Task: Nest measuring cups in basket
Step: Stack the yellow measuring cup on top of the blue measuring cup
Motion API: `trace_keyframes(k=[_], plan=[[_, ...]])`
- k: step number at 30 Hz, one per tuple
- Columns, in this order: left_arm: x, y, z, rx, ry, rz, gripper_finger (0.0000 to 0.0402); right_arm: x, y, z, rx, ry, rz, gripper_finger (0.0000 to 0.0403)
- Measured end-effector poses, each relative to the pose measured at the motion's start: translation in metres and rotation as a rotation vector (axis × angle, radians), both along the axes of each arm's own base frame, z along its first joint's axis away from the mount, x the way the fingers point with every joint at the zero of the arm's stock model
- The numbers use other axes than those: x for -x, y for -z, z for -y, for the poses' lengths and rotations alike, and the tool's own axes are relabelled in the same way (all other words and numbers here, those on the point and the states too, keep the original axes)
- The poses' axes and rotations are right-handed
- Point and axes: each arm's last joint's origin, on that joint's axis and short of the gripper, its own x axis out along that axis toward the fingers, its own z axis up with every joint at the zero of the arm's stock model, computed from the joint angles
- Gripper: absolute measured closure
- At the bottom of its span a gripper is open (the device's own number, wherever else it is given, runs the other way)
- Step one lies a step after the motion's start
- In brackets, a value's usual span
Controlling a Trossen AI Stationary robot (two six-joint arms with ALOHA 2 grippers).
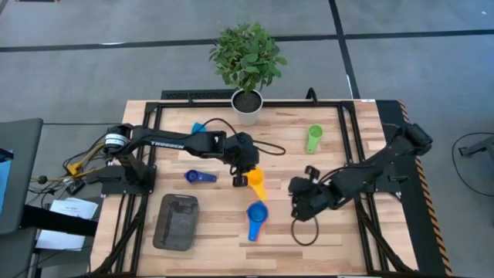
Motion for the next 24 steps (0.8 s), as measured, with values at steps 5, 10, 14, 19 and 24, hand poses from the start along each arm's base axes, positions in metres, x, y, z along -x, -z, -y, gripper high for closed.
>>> trace_keyframes(k=[5,10,14,19,24], plan=[[-0.005,-0.025,0.025,-0.014,0.240,0.062,0.0384,0.020,-0.016,0.000,-0.002,0.048,0.051,0.0276],[-0.009,-0.030,0.049,-0.014,0.315,0.098,0.0373,0.028,-0.021,-0.003,-0.015,0.066,0.083,0.0280],[-0.017,-0.017,0.064,-0.009,0.342,0.097,0.0376,0.030,-0.021,-0.006,-0.018,0.066,0.090,0.0279],[-0.022,-0.005,0.074,0.019,0.354,0.055,0.0380,0.032,-0.021,-0.006,-0.015,0.075,0.078,0.0279],[-0.028,0.010,0.079,0.067,0.386,0.016,0.0373,0.033,-0.020,-0.006,-0.019,0.087,0.079,0.0280]])
